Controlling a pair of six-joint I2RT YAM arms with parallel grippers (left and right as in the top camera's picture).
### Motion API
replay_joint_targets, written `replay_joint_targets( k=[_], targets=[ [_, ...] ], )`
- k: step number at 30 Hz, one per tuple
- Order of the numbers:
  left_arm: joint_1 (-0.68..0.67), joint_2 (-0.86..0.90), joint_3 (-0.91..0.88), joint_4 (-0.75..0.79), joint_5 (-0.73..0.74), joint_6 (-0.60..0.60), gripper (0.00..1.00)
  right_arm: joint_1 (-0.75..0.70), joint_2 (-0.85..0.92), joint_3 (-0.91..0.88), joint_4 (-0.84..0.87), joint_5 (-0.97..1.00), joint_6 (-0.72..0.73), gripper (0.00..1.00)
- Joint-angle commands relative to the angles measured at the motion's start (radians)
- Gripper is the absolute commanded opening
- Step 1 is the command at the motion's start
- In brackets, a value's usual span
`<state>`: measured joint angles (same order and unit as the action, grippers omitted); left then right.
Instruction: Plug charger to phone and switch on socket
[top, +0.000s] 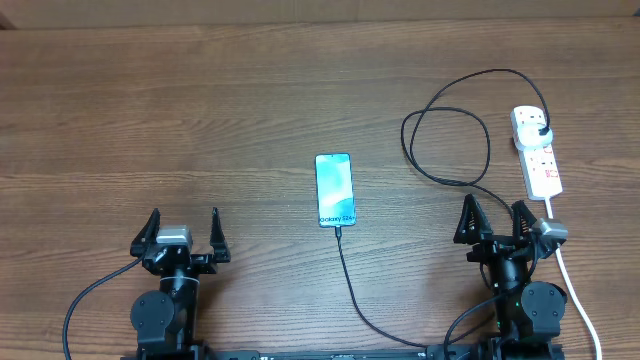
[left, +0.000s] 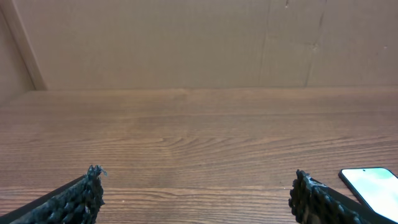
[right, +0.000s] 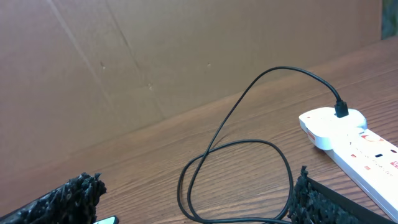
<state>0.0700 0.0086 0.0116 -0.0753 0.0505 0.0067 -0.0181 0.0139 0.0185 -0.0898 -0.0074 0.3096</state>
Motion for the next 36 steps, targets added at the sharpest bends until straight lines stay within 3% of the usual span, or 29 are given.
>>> replay_joint_targets(
  k=[1,9,12,22,29,36],
  targets=[
    [0.004,-0.005,-0.007,0.000,-0.010,-0.003,1.00,0.005,-0.011,-0.011,0.006,0.007,-0.011,1.00],
    [0.004,-0.005,-0.007,0.000,-0.010,-0.003,1.00,0.005,-0.011,-0.011,0.006,0.009,-0.012,1.00],
    [0.004,-0.005,-0.007,0.000,-0.010,-0.003,1.00,-0.002,-0.011,-0.011,0.010,0.043,-0.086,1.00],
    [0.004,-0.005,-0.007,0.000,-0.010,-0.003,1.00,-0.003,-0.011,-0.011,0.009,0.031,-0.106,1.00],
    [0.004,-0.005,-0.007,0.000,-0.010,-0.003,1.00,-0.003,-0.011,-0.012,0.008,-0.013,-0.236,1.00],
    [0.004,-0.004,-0.007,0.000,-0.010,-0.003,1.00,-0.003,-0.011,-0.012,0.008,-0.013,-0.260,1.00]
  ],
)
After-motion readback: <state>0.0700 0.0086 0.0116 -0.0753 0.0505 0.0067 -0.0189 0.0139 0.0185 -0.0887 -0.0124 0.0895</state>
